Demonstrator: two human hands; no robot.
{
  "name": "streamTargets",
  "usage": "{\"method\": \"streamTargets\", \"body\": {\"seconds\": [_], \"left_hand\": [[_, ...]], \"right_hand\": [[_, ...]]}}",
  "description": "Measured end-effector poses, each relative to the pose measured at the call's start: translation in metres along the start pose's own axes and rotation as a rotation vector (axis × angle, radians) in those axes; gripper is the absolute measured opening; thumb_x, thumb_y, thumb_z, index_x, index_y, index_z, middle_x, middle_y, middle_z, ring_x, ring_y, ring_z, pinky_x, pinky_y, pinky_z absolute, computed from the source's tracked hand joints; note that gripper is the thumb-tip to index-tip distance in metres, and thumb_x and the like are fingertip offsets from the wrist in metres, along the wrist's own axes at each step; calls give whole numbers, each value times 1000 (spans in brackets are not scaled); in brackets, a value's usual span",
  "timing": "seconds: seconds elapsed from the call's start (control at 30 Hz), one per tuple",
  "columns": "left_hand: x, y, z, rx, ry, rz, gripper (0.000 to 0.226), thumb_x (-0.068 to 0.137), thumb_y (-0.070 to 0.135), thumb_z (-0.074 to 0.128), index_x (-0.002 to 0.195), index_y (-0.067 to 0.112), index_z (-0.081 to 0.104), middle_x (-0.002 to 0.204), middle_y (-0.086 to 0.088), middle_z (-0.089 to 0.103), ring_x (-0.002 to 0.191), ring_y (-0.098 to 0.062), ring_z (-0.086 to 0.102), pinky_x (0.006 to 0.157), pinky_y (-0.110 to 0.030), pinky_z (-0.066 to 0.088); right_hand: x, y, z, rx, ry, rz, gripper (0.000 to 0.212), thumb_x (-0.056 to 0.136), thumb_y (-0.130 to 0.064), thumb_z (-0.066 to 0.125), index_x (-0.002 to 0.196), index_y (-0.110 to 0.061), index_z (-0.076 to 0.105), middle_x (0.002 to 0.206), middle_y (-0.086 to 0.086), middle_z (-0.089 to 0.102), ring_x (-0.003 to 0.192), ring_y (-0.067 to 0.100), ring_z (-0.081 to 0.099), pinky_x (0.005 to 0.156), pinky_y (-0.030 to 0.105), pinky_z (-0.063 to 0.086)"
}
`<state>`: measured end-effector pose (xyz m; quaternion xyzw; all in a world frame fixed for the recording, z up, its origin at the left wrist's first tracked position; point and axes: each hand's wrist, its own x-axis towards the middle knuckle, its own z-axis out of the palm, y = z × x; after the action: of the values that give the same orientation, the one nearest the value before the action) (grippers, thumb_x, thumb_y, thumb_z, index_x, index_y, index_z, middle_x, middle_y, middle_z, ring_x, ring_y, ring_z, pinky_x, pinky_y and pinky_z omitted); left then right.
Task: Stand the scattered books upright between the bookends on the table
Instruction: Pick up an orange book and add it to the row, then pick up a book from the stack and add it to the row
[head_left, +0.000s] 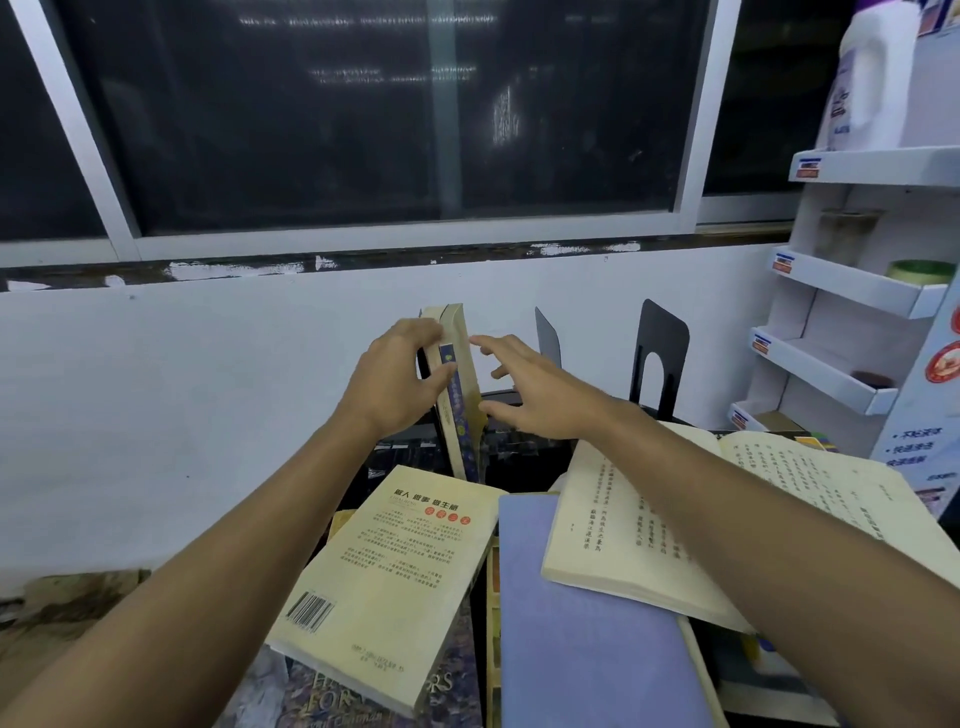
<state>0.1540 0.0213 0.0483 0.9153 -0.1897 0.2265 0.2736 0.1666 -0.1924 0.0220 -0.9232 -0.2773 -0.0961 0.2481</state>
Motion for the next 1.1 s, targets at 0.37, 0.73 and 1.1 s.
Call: {"method": "streamTargets", "body": {"seconds": [0.37, 0.73, 1.1], "left_hand": [[-29, 67, 26, -134, -195, 145, 50, 100, 50, 54, 143, 25, 56, 147, 11, 51, 138, -7, 42, 103, -20, 28], [-42, 101, 74, 0, -758, 96, 59, 97, 64, 47, 142, 27, 55, 144, 9, 49, 141, -16, 41, 114, -37, 37], [-46, 94, 83, -46, -827, -80, 98, 58, 100, 33, 129, 39, 64, 113, 20, 72, 107, -7, 66, 102, -37, 51]], "right_hand": [[-91, 15, -64, -184, -150, 123, 61, 96, -63, 50, 150, -36, 39, 147, -19, 39, 135, 2, 37, 112, 28, 33], [-205, 39, -85, -288, -302, 315, 69, 99, -66, 34, 160, -39, 17, 168, -18, 1, 153, 1, -2, 118, 22, -3], [-293, 76, -114, -199, -245, 494, 73, 89, -81, 29, 155, -54, 13, 165, -26, 4, 152, 0, -1, 126, 37, 7]]}}
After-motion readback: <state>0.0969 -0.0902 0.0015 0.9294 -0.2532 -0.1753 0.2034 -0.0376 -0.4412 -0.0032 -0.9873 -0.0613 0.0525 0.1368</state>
